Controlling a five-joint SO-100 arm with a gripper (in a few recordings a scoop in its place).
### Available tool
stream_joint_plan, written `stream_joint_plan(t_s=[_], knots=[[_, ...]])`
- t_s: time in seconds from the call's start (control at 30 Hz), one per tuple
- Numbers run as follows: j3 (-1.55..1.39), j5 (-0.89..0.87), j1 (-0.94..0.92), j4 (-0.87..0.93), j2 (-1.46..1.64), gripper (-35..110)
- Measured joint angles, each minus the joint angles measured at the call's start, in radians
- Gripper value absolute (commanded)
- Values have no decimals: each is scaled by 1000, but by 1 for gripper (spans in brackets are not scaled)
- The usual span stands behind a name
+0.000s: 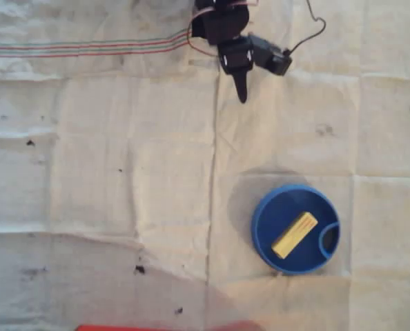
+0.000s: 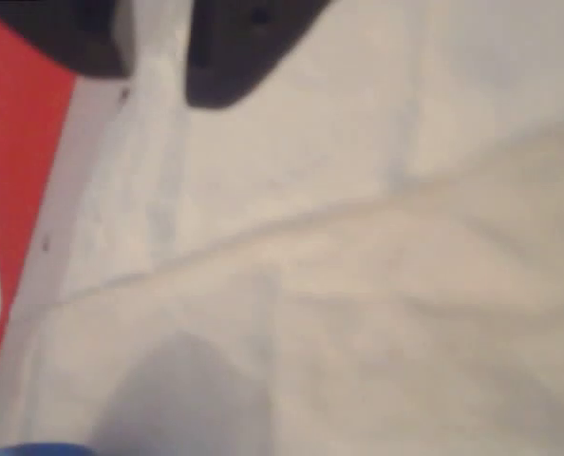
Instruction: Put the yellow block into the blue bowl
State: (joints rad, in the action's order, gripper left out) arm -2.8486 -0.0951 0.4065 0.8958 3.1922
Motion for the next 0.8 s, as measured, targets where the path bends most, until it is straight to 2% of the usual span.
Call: stream_joint_plan(t_s=[0.23, 0.8], knots=[[-130, -6, 3, -15, 40, 0], [-160, -6, 3, -15, 40, 0]])
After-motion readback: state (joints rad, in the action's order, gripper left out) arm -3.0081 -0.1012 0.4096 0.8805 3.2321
